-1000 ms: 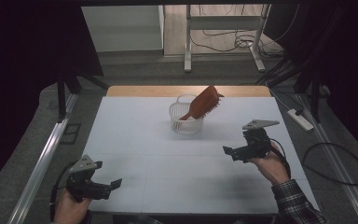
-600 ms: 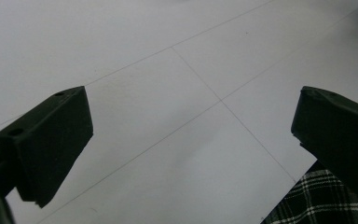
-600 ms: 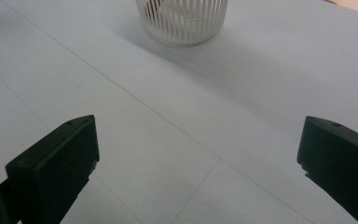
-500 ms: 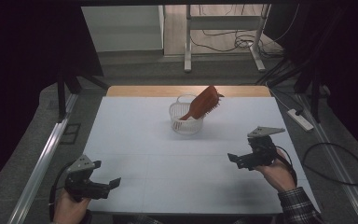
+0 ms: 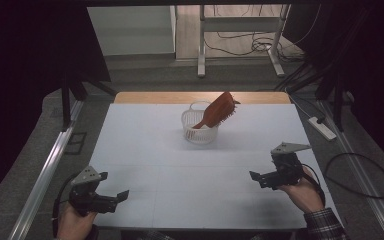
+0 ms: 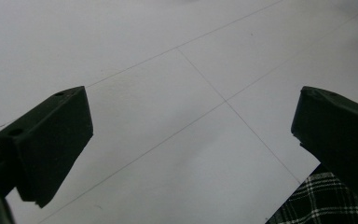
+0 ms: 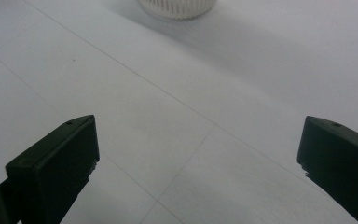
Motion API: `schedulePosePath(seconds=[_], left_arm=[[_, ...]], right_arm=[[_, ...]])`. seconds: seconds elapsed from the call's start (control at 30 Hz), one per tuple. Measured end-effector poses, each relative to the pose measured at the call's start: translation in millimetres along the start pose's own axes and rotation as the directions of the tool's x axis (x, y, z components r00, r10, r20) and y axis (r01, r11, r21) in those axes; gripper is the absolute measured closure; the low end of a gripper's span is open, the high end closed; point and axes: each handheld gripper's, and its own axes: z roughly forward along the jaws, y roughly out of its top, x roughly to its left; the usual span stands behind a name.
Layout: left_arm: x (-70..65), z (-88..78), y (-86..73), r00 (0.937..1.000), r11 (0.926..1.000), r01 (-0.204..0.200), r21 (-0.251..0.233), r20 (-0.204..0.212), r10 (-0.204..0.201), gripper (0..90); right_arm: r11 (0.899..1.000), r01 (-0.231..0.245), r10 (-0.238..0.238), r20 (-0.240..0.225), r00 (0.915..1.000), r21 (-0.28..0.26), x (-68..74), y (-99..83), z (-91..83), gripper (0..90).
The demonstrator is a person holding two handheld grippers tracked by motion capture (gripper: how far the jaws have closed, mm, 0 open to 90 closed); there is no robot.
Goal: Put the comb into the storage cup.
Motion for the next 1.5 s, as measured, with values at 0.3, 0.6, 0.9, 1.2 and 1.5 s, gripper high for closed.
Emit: schedulePosePath(seconds=[0.3,0.6,0.9,1.2,1.5], left_arm=[[-0.1,0.5,0.1,1.0,1.0,0.0,0.003,-0.002,0.0,0.0],[-0.3,0.8,0.2,1.0,1.0,-0.001,0.006,-0.002,0.001,0.0],[-0.3,0.7,0.2,1.0,1.0,-0.003,0.008,-0.003,0.003,0.0],[-0.1,0.7,0.1,1.0,1.0,-0.001,0.007,-0.004,0.001,0.0],[0.0,0.7,-0.1,1.0,1.0,-0.001,0.007,-0.004,0.001,0.0]], right_arm=[[1.0,0.0,0.0,0.016,0.9999,0.017,-0.2,-12.0,-7.9,0.0],[1.0,-0.008,0.007,0.039,0.9992,0.024,-1.5,-22.4,-15.5,0.0],[0.999,-0.029,0.027,0.063,0.9976,0.024,-3.3,-32.9,-24.4,0.0],[0.998,-0.054,0.051,0.098,0.9939,0.033,-4.2,-43.1,-32.1,0.0],[0.997,-0.057,0.051,0.117,0.9918,0.047,-3.6,-51.8,-35.9,0.0]])
